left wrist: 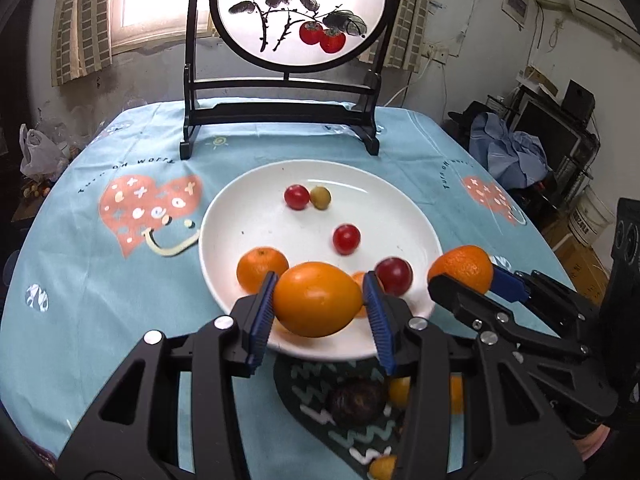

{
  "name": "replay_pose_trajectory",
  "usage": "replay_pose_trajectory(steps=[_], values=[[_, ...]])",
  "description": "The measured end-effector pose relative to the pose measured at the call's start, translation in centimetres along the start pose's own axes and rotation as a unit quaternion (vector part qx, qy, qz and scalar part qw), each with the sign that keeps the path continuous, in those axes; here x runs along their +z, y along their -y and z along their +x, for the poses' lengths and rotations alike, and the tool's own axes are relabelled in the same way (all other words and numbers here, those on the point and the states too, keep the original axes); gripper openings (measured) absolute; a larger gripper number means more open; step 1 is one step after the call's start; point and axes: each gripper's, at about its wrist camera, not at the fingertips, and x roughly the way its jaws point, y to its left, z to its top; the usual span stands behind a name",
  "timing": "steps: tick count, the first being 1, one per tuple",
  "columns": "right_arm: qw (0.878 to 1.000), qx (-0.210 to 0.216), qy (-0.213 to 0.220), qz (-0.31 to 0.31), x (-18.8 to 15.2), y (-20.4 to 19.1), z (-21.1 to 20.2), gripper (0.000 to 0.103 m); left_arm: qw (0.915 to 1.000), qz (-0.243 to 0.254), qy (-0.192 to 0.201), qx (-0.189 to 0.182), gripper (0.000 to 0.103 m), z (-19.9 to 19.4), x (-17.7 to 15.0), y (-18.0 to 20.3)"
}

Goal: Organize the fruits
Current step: 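Carry the orange and oval orange onto the plate and open both tools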

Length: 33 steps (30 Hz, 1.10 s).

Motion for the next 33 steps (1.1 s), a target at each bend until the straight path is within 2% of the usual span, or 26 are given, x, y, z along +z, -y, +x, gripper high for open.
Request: replay_pose_trajectory(steps=[3, 7, 11, 16, 17, 18, 19, 21, 22, 26, 29, 33], values=[[1.000, -0.015, -0.005, 0.009, 1.5, 1.3, 2.1, 0.044, 0.9998, -0.001, -0.004, 0.021, 0.044, 2.4, 2.0, -0.2], [0.999, -0.021, -0.033, 0.016, 2.2, 2.9, 5.1, 0.044, 0.9988, -0.016, -0.032, 0.034, 0.044, 6.0, 3.7, -1.0], [0.998, -0.014, -0.063, 0.027, 2.2, 3.9, 7.3, 0.044, 0.9964, -0.023, -0.062, 0.054, 0.044, 9.0, 4.1, -1.7], [0.997, -0.018, -0.080, 0.015, 1.9, 3.8, 8.2, 0.045, 0.9947, -0.027, -0.080, 0.058, 0.046, 10.2, 3.5, -1.8], [0.996, -0.020, -0.082, 0.014, 1.9, 3.6, 8.2, 0.047, 0.9945, -0.030, -0.082, 0.059, 0.050, 10.1, 3.5, -1.8], [0.997, -0.019, -0.080, 0.013, 1.9, 3.5, 7.9, 0.048, 0.9947, -0.032, -0.078, 0.060, 0.068, 9.6, 3.5, -1.8], [0.997, -0.016, -0.076, 0.011, 2.1, 3.4, 7.6, 0.049, 0.9954, -0.034, -0.065, 0.062, 0.077, 8.8, 3.4, -1.7], [0.998, -0.009, -0.061, 0.006, 2.4, 3.0, 6.2, 0.050, 0.9963, -0.027, -0.042, 0.070, 0.079, 7.1, 3.3, -1.5], [0.998, -0.008, -0.055, 0.005, 2.4, 2.9, 5.6, 0.052, 0.9966, -0.020, -0.036, 0.071, 0.084, 6.2, 3.2, -1.3], [0.999, 0.006, -0.039, 0.000, 1.8, 2.2, 2.8, 0.052, 0.9965, -0.021, -0.010, 0.080, 0.093, 2.2, 2.0, -1.3], [0.999, 0.012, -0.040, 0.002, 0.3, 2.0, 1.3, 0.052, 0.9962, -0.029, -0.002, 0.082, 0.097, 0.0, 0.2, -1.6], [0.998, 0.026, -0.058, -0.012, -2.5, 2.0, -0.3, 0.052, 0.9964, -0.039, -0.004, 0.074, 0.098, -1.1, -3.1, -2.1]])
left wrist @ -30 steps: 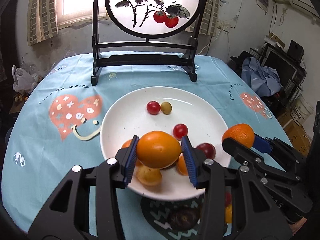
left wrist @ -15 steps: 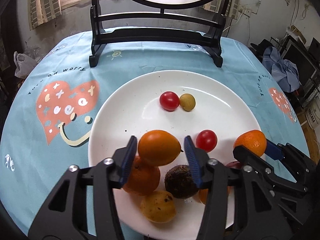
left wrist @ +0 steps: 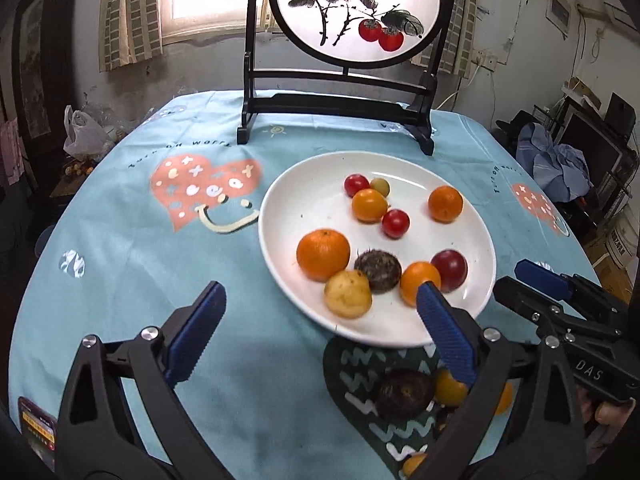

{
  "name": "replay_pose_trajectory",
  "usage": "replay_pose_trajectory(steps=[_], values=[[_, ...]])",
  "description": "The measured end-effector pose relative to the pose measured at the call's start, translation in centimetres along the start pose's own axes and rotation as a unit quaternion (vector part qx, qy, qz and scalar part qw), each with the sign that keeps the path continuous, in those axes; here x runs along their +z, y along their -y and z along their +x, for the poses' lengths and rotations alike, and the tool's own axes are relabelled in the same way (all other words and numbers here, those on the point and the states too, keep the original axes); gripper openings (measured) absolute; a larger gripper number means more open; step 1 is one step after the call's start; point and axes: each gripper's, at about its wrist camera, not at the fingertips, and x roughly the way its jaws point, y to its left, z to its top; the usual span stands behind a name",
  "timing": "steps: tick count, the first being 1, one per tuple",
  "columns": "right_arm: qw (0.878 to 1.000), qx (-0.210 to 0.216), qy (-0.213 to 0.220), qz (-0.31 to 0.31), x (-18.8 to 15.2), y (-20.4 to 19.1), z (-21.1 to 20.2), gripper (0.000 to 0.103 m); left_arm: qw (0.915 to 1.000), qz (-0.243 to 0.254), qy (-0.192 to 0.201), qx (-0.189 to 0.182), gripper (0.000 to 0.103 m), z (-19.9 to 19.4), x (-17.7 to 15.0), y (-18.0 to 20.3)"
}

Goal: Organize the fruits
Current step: 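Carry the orange and oval orange onto the plate and open both tools, then grasp the yellow tomato with the right tool while the left tool grasps the small yellow fruit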

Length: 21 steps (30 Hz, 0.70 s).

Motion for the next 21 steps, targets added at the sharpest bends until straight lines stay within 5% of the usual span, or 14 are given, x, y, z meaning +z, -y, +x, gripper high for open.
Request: replay_pose_trajectory(steps=[9, 21], values=[[0.998, 0.026, -0.046, 0.018, -4.7, 0.3, -1.8, 0.052, 0.9999, 0.007, -0.010, 0.001, 0.098, -1.2, -5.4, -1.4], [0.993, 0.051, -0.094, 0.056, -6.4, 1.3, -0.7, 0.042, 0.9997, 0.019, -0.009, -0.012, 0.098, -1.6, -6.2, -0.9]])
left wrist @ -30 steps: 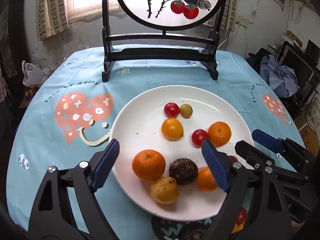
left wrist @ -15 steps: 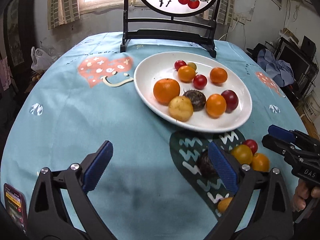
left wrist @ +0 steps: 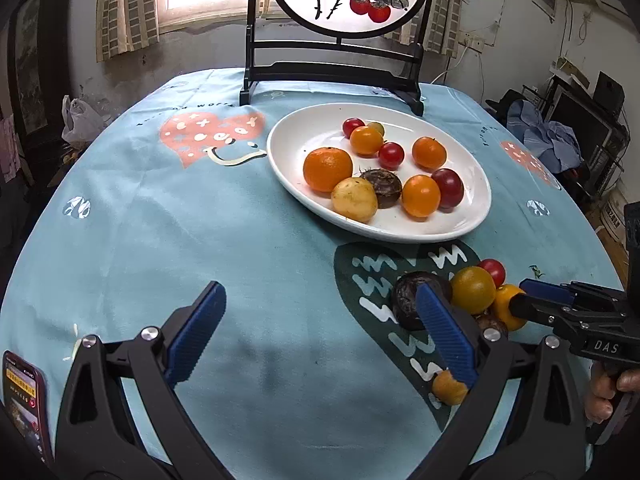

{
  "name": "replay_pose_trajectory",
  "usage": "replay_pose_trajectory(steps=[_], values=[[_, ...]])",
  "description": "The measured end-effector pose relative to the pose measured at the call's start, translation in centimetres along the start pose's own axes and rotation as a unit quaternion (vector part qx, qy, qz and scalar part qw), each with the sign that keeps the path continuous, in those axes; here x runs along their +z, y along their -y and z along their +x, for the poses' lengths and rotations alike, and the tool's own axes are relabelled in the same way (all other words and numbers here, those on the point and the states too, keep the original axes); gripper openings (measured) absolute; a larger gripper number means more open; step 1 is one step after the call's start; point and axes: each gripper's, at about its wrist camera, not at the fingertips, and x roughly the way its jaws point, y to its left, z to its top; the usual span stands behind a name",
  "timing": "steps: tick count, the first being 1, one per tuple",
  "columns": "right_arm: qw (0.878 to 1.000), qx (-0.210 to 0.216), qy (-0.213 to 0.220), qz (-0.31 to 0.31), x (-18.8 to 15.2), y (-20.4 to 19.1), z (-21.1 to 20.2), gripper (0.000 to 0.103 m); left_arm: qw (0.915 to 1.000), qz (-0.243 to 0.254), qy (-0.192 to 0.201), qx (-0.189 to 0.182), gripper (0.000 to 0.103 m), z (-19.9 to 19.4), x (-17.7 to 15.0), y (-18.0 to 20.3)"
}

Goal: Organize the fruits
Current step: 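Grasp the yellow tomato with the right tool while the left tool grasps the small yellow fruit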

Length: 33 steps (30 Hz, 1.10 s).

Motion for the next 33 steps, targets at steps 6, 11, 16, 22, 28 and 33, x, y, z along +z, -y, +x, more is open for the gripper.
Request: replay_pose_trajectory(steps=[6, 11, 16, 22, 28, 33], values=[[0.999, 0.029, -0.009, 0.015, -0.3, 0.6, 0.6, 0.038, 0.9978, 0.015, 0.005, -0.064, 0.098, -0.4, -1.4, 0.7], [0.994, 0.077, 0.053, 0.055, 0.0, 2.0, -1.5, 0.037, 0.9909, 0.048, -0.049, -0.116, 0.098, 0.1, -3.2, 1.9], [0.986, 0.088, 0.117, 0.084, 0.7, 4.0, -3.3, 0.037, 0.9837, 0.106, -0.083, -0.119, 0.097, 0.6, -4.9, 3.0], [0.983, 0.095, 0.131, 0.082, 0.8, 4.4, -3.4, 0.037, 0.9679, 0.142, -0.101, -0.181, 0.095, 0.8, -5.5, 4.7], [0.984, 0.096, 0.129, 0.079, 1.3, 4.3, -3.3, 0.037, 0.9655, 0.188, -0.103, -0.147, 0.095, 1.1, -6.1, 6.7], [0.984, 0.100, 0.129, 0.074, 1.1, 3.9, -3.5, 0.037, 0.9652, 0.203, -0.104, -0.127, 0.095, 1.2, -6.2, 7.2]])
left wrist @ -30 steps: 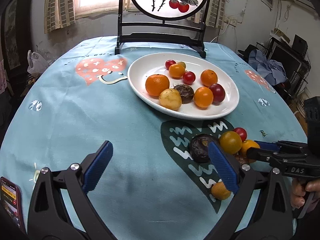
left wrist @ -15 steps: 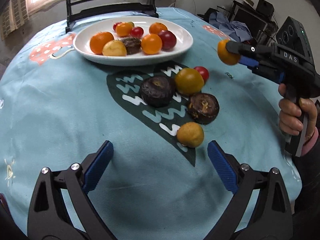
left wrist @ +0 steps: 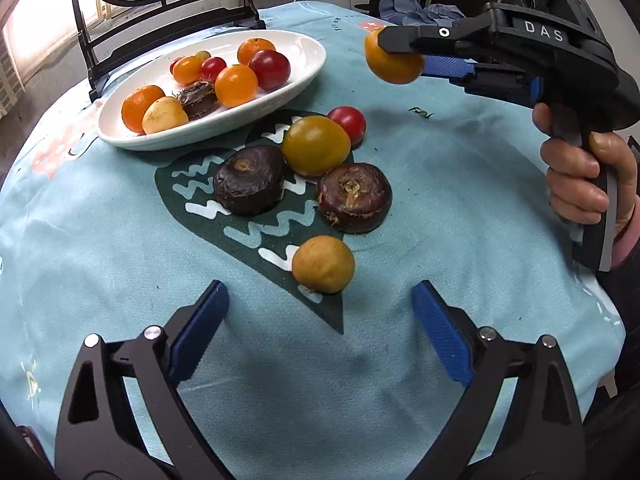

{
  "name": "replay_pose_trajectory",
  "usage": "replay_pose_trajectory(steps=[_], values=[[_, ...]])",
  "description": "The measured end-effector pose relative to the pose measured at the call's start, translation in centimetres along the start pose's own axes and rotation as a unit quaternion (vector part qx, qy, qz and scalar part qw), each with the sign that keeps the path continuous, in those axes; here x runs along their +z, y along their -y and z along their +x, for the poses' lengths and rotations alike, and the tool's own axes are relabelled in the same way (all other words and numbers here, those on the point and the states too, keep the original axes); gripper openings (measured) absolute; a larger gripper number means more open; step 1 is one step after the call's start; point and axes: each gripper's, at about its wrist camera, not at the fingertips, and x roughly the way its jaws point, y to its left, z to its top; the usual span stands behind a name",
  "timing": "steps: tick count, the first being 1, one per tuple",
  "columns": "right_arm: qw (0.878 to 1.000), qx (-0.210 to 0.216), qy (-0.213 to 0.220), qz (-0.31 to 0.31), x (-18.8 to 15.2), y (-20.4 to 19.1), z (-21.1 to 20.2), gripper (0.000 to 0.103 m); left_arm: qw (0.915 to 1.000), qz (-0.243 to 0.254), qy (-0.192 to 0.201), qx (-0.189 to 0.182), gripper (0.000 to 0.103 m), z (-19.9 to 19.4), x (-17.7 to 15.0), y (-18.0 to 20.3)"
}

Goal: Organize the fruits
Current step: 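Grasp the yellow tomato with the right tool while the left tool grasps the small yellow fruit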

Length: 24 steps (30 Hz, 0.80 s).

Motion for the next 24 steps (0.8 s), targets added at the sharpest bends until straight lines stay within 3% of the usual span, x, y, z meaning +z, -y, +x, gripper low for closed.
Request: replay_pose_trajectory(steps=[2, 4, 9, 14, 17, 21, 24], values=[[1.000, 0.002, -0.002, 0.006, 0.0, 0.0, 0.0, 0.037, 1.0000, -0.008, 0.003, -0.004, 0.095, -0.2, -0.1, -0.3], [1.000, -0.001, -0.001, 0.008, -0.2, -0.2, -0.2, 0.037, 0.9991, -0.014, 0.000, 0.040, 0.095, -0.3, -0.3, -0.5], [1.000, 0.004, -0.017, -0.015, -1.1, -1.7, 0.2, 0.037, 0.9988, -0.038, 0.000, 0.030, 0.093, -0.6, -0.5, -1.5], [0.999, -0.001, -0.033, -0.024, -1.5, -2.3, 0.8, 0.038, 0.9967, -0.072, 0.025, 0.027, 0.074, -1.6, -0.8, -2.8], [0.999, 0.001, -0.029, -0.019, -1.5, -2.3, 0.6, 0.038, 0.9961, -0.061, 0.058, 0.027, 0.064, -2.1, -0.1, -2.4], [1.000, -0.003, -0.023, -0.019, -1.5, -2.4, 0.3, 0.038, 0.9981, -0.037, 0.047, 0.017, 0.064, -1.4, 0.4, -1.0], [0.999, -0.004, -0.029, -0.012, -1.5, -2.2, 0.5, 0.038, 0.9985, -0.040, 0.036, 0.009, 0.047, -0.7, 1.3, -0.8]])
